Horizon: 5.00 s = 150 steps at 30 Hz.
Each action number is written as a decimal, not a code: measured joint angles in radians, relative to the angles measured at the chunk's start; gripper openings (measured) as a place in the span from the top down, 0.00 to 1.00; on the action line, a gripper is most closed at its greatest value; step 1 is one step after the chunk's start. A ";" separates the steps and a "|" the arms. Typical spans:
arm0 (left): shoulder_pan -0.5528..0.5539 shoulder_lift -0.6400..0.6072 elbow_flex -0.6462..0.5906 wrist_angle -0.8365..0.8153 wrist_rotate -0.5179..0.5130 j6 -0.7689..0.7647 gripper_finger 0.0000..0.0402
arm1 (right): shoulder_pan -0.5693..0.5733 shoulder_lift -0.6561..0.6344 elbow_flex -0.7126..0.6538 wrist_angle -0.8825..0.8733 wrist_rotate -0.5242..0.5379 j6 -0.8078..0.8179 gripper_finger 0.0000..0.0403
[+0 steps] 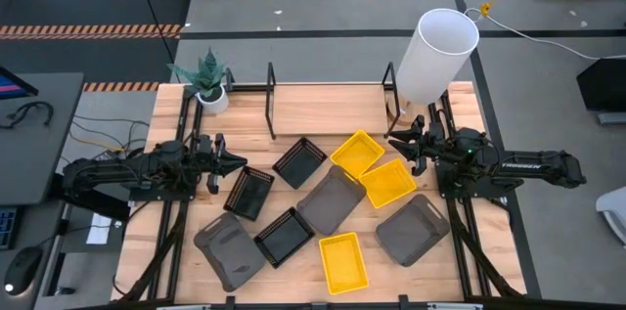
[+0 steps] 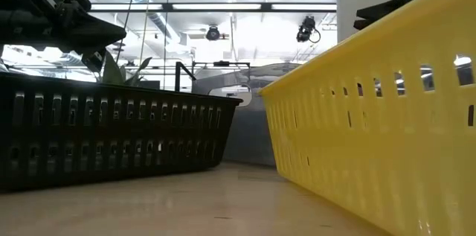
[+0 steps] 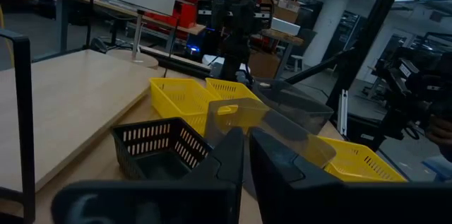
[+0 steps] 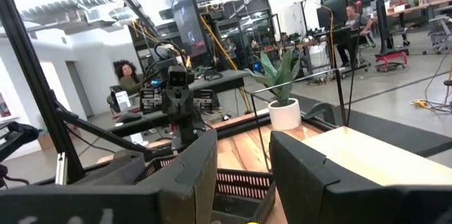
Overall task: Stack baskets on shelf by color
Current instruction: Stack the middle black transparent bin on the right black transparent bin
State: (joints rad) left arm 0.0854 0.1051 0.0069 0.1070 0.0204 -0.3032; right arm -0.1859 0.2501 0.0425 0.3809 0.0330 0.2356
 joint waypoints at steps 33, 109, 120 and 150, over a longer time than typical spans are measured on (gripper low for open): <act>0.000 0.000 0.000 0.000 0.000 0.000 0.92 | 0.002 0.000 0.000 -0.076 -0.054 0.154 0.66; 0.000 0.000 0.000 0.000 0.000 0.000 0.93 | 0.002 0.000 0.000 -0.045 -0.603 0.241 0.66; 0.000 0.000 0.000 0.000 0.000 0.000 0.91 | 0.002 0.000 0.000 -0.045 -0.633 0.252 0.66; 0.000 0.000 0.000 0.000 0.000 0.000 0.92 | 0.074 0.145 0.299 -0.404 -0.227 0.028 0.66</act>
State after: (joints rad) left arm 0.0855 0.1051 0.0068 0.1070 0.0204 -0.3035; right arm -0.1123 0.3951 0.3418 -0.0226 -0.1943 0.2634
